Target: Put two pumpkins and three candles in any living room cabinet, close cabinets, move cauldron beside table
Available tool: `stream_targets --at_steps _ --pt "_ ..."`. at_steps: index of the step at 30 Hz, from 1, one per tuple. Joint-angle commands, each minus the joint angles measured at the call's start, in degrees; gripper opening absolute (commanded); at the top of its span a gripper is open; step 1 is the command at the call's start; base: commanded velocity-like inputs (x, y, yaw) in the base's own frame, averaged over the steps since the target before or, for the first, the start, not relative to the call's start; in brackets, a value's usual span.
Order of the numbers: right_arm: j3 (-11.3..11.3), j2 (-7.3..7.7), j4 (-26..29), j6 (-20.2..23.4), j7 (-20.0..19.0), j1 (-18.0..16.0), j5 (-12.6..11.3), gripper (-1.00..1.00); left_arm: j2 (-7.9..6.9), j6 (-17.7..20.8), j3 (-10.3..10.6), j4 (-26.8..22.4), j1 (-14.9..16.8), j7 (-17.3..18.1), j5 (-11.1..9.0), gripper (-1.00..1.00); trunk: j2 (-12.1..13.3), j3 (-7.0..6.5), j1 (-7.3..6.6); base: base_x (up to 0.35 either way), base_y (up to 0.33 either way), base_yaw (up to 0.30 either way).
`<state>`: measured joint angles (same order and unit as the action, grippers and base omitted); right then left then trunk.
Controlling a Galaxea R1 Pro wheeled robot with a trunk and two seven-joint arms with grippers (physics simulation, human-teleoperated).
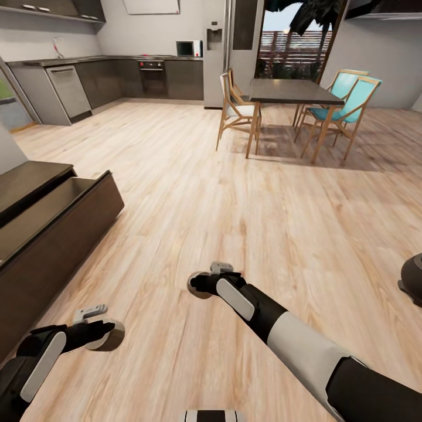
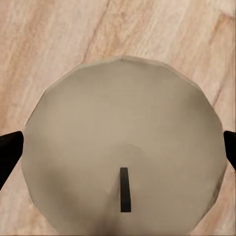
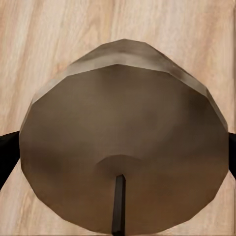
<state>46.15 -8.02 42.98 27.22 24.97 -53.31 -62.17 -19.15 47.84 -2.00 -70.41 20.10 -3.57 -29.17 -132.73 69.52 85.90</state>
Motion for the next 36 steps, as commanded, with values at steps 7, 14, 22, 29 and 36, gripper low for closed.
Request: stream_targets --at_steps 7,14,22,29,36 --pt "0.2 0.02 0.1 -0.2 0.5 0.0 -0.5 -1.0 -0.01 0.2 0.0 -0.1 0.0 -0.3 -0.4 -1.0 0.0 0.04 0.02 0.318 -0.098 0.0" --pt "0.3 0.01 0.1 -0.1 0.8 0.0 -0.5 -1.0 -0.01 0.2 0.0 -0.1 0.0 -0.3 -0.4 -1.0 0.0 0.04 0.02 0.318 -0.098 0.0" --pt "0.2 0.01 0.1 -0.2 0.7 0.0 -0.5 -1.0 -0.01 0.2 0.0 -0.1 0.0 -0.3 -0.5 -1.0 0.0 0.04 0.02 0.318 -0.098 0.0" --pt "0.3 -0.03 0.1 -0.1 0.8 0.0 -0.5 -1.0 -0.01 0.2 0.0 -0.1 0.0 -0.4 -0.4 -1.0 0.0 0.04 0.02 0.318 -0.08 0.0" --pt "0.2 0.01 0.1 -0.2 0.7 0.0 -0.5 -1.0 -0.01 0.2 0.0 0.0 0.0 -0.4 -0.4 -1.0 0.0 0.04 0.02 0.324 -0.004 0.0"
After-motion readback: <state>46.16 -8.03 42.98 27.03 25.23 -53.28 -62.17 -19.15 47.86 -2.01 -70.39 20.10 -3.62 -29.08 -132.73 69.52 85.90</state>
